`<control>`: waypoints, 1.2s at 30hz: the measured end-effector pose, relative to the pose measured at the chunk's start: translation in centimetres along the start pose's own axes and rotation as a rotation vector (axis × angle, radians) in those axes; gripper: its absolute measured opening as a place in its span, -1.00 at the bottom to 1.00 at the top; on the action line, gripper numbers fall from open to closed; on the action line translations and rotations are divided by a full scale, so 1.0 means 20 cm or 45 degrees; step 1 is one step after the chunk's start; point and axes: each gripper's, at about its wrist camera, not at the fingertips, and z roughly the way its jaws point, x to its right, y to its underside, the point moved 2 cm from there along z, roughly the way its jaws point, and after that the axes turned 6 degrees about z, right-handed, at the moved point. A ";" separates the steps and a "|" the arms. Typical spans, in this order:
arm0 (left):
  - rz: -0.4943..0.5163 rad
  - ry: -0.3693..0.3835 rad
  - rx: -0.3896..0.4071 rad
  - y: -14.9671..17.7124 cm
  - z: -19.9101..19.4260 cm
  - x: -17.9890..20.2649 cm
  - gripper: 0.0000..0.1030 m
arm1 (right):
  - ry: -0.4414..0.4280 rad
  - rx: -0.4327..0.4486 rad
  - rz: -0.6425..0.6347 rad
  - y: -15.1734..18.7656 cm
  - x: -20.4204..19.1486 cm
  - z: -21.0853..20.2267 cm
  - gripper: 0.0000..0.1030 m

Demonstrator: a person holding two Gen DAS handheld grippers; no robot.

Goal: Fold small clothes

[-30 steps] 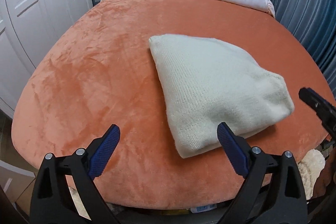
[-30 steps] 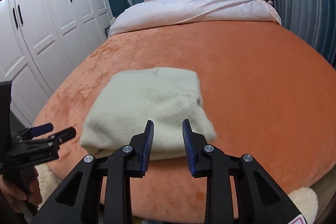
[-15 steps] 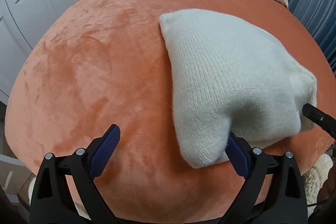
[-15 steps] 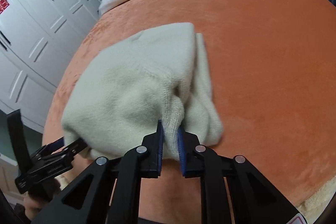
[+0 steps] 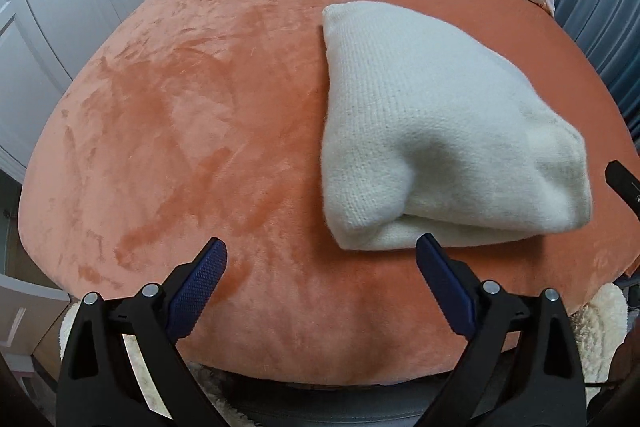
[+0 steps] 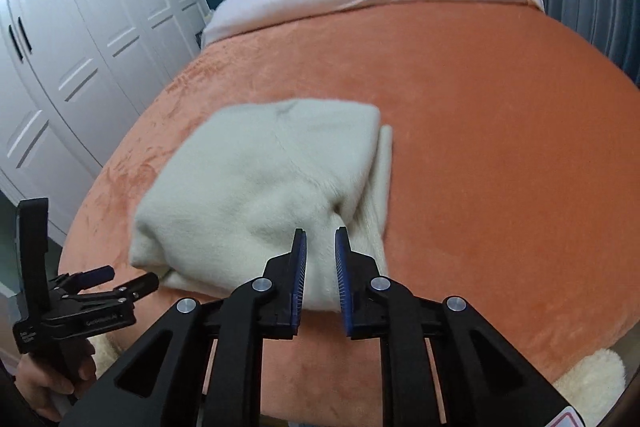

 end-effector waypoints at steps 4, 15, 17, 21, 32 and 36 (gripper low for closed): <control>0.017 -0.044 -0.002 -0.01 -0.03 0.06 0.81 | 0.076 -0.097 -0.086 0.06 -0.01 0.19 -0.75; 0.000 -0.063 -0.048 -0.01 0.00 0.04 0.81 | -0.086 -0.202 0.141 0.16 0.14 0.18 -0.62; -0.019 -0.066 -0.051 0.00 0.01 0.03 0.81 | -0.120 -0.231 0.188 0.17 0.15 0.25 -0.62; -0.040 -0.074 -0.028 -0.02 -0.02 -0.01 0.81 | -0.126 -0.228 0.219 0.08 0.15 0.29 -0.99; -0.040 -0.077 -0.045 -0.04 0.03 -0.03 0.83 | -0.133 -0.082 0.223 -0.06 0.22 0.08 -0.30; -0.017 -0.078 -0.066 -0.02 0.05 0.00 0.83 | -0.135 -0.216 0.253 0.08 0.20 0.24 -0.23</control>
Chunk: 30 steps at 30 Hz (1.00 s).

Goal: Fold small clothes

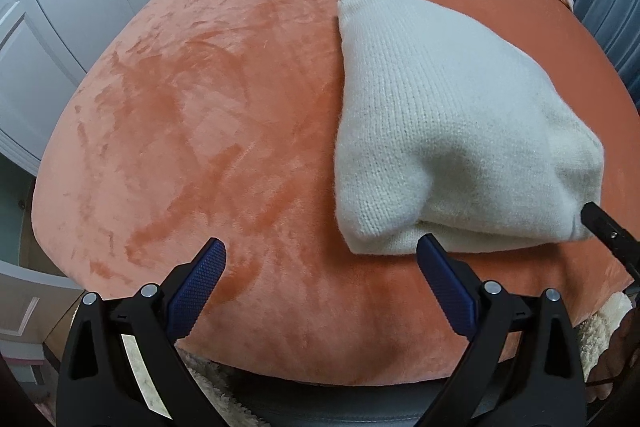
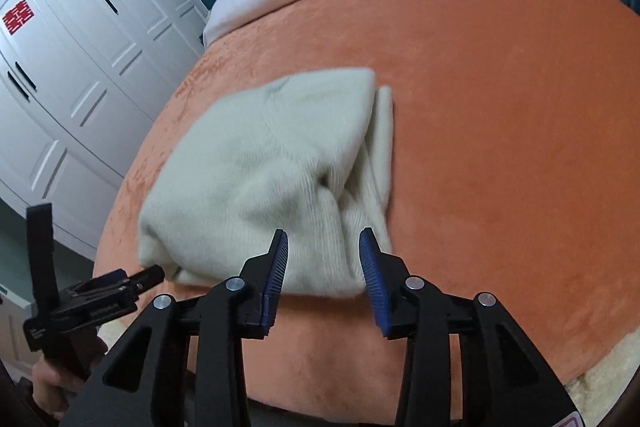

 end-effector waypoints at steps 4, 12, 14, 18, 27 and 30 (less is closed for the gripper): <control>0.005 -0.001 -0.007 0.01 0.00 0.02 0.83 | 0.020 0.002 -0.026 0.00 -0.04 0.07 -0.24; 0.018 -0.005 0.007 0.01 -0.01 0.04 0.83 | -0.047 0.246 -0.176 -0.19 -0.20 -0.22 -0.83; 0.021 -0.009 0.004 0.01 0.00 0.05 0.83 | -0.070 0.285 -0.188 -0.21 -0.21 -0.28 -0.84; 0.007 0.005 -0.015 0.02 0.01 0.05 0.83 | 0.092 0.071 -0.159 -0.11 -0.02 0.01 -0.84; -0.078 0.325 0.060 -0.05 -0.09 0.02 0.90 | 0.053 0.093 -0.091 -0.08 0.01 -0.05 -0.22; -0.175 0.472 0.110 -0.15 -0.07 0.00 0.91 | -0.001 0.147 -0.055 -0.14 0.02 -0.06 0.37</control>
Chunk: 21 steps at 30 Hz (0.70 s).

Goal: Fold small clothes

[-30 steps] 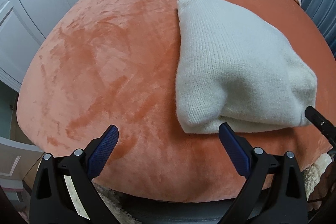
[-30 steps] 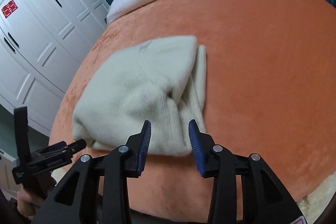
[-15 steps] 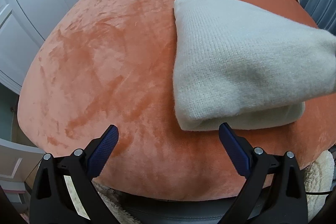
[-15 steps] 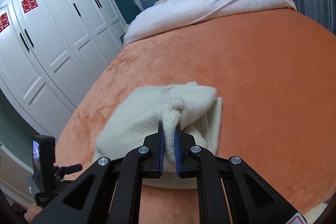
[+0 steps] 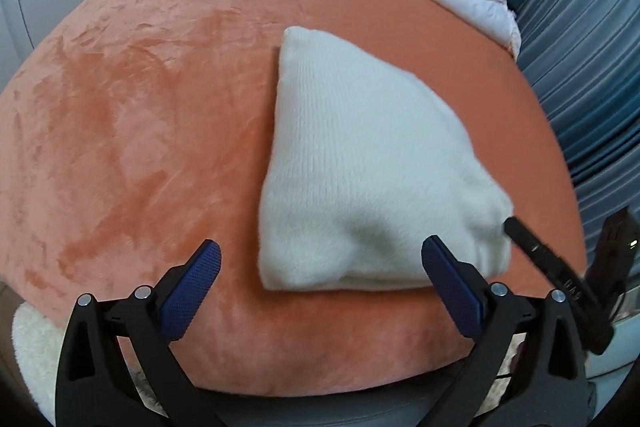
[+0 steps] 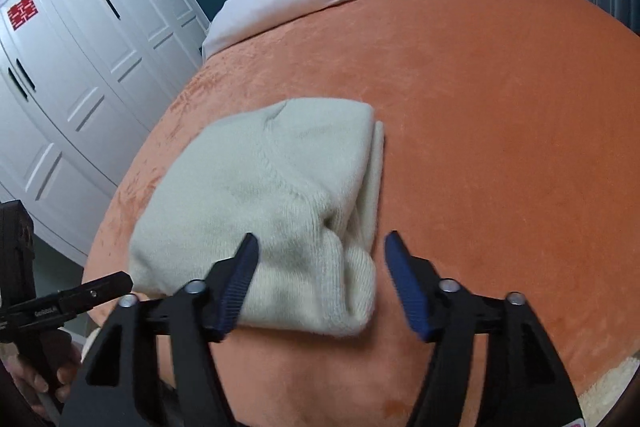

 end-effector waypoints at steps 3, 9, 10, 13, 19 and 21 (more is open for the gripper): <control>-0.109 0.069 -0.050 -0.07 0.16 -0.06 0.91 | -0.039 -0.123 0.088 -0.02 0.05 0.15 0.37; -0.406 0.342 -0.172 -0.11 0.40 -0.15 0.91 | -0.232 -0.282 0.350 -0.02 0.14 0.40 0.30; -0.401 0.337 -0.177 -0.13 0.41 -0.13 0.90 | -0.239 -0.292 0.360 -0.04 0.12 0.40 0.05; -0.341 0.426 -0.127 -0.20 0.32 -0.03 0.74 | -0.247 -0.216 0.263 -0.15 0.02 0.31 -0.29; -0.169 0.475 0.013 -0.25 0.15 0.15 0.65 | -0.246 0.058 0.000 -0.36 -0.16 -0.05 -0.28; -0.124 0.372 -0.036 -0.19 0.26 0.16 0.66 | -0.189 0.051 -0.020 -0.31 -0.08 -0.01 -0.21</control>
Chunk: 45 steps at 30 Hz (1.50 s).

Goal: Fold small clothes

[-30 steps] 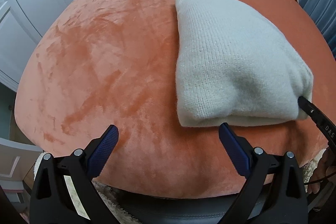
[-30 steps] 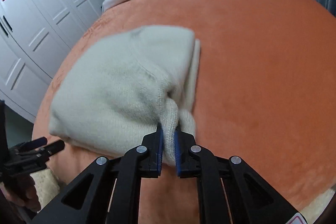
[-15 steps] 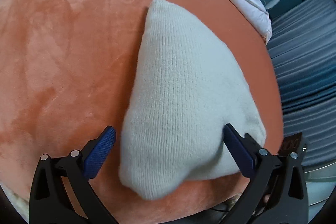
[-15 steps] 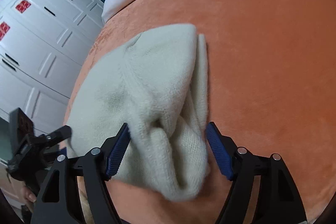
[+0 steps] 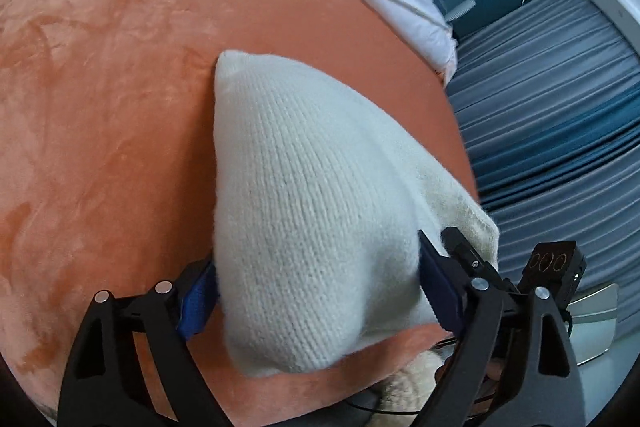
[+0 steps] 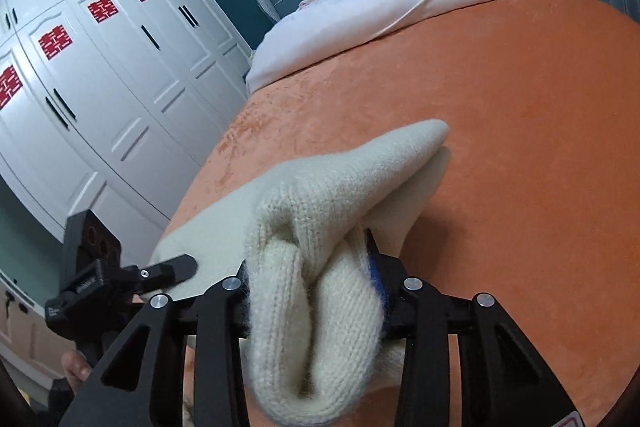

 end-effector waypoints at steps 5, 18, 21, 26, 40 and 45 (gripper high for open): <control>0.089 -0.223 -0.029 0.16 0.05 0.02 0.73 | 0.177 -0.120 0.130 0.20 0.33 0.12 -0.11; 0.383 -0.796 -0.057 0.30 -0.04 0.15 0.79 | 0.452 -0.175 -0.143 0.37 0.20 0.03 -0.95; 0.439 -0.832 -0.042 0.33 -0.05 0.18 0.79 | 0.445 -0.127 -0.130 0.34 0.13 -0.12 -0.81; 0.474 -0.853 -0.014 0.40 -0.08 0.23 0.79 | 0.473 -0.058 -0.200 0.45 0.04 -0.31 -0.78; 0.516 -0.915 0.081 0.65 -0.14 0.29 0.79 | 0.540 0.026 -0.040 0.79 0.00 -0.41 -0.17; 0.500 -0.922 0.124 0.73 -0.12 0.24 0.79 | 0.555 -0.002 -0.070 0.86 0.00 -0.37 -0.07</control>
